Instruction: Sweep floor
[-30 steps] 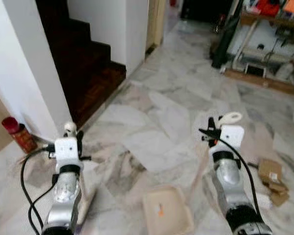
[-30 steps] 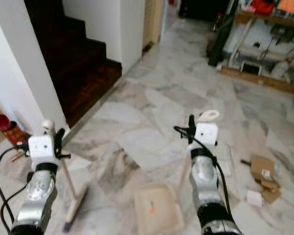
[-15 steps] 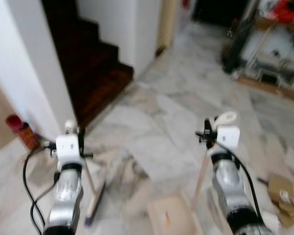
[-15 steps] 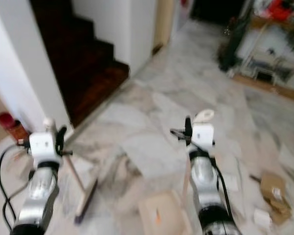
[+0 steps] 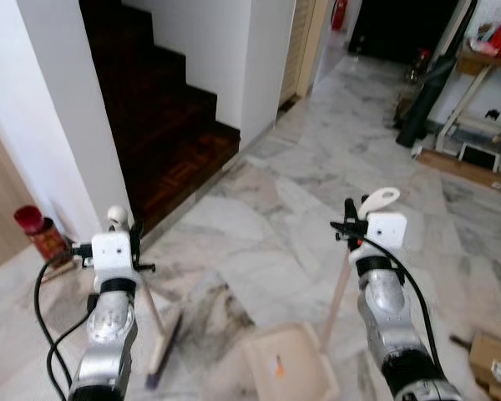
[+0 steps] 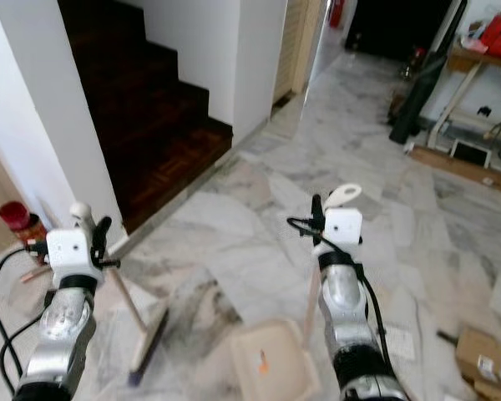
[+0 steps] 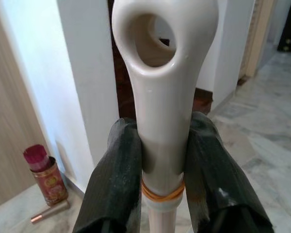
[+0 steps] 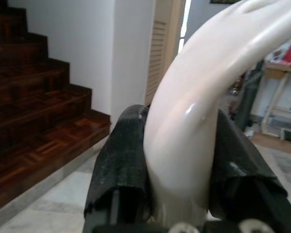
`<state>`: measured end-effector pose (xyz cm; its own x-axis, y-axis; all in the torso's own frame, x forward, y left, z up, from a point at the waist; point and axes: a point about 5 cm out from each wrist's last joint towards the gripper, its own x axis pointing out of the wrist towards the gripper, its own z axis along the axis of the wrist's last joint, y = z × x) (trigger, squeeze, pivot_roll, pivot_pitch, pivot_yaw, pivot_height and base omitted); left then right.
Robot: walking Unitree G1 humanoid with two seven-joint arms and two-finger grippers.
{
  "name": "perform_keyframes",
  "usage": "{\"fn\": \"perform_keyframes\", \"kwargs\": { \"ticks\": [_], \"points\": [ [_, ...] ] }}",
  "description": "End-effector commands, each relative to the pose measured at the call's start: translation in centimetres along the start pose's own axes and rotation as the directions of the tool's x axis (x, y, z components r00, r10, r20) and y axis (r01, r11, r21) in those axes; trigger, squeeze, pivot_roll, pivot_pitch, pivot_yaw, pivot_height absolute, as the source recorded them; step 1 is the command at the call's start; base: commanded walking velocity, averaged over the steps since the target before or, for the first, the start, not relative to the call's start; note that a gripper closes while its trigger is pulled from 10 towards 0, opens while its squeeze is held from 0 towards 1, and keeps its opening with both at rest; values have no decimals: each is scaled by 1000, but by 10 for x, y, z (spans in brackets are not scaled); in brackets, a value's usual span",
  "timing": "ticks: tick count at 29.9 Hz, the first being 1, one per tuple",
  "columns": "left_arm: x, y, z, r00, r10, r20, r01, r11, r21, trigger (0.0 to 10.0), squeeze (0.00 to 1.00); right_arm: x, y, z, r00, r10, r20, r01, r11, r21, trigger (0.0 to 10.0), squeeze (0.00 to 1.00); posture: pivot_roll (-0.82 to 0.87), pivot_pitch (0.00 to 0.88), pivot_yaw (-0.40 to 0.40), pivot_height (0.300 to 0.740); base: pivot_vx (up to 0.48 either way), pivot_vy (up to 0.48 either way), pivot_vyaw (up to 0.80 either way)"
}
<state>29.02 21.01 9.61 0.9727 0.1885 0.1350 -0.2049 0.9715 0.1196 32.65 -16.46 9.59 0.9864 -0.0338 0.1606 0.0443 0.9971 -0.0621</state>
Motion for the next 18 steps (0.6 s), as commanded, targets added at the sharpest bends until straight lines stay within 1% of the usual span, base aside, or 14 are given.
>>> {"fn": "perform_keyframes", "kwargs": {
  "ticks": [1, 9, 18],
  "points": [
    [8, 0, 13, 999, -20, 48, 19, 1000, 22, 10000, 0, 2, -9, 3, 998, -56, 15, 56, 998, 23, 10000, 0, 117, 0, -33, 740, 319, 0, 0],
    [12, -6, 15, 997, -57, 46, 56, 998, 26, 10000, 0, -4, -12, -1, 996, -93, 6, 92, 995, 27, 10000, 0, 105, 0, -8, 740, 314, 0, 0],
    [12, -9, 15, 997, -59, 47, 59, 998, 15, 10000, 0, -3, -11, -1, 996, -84, 3, 84, 996, 23, 10000, 0, 113, 0, -25, 740, 315, 0, 0]
  ]
}}
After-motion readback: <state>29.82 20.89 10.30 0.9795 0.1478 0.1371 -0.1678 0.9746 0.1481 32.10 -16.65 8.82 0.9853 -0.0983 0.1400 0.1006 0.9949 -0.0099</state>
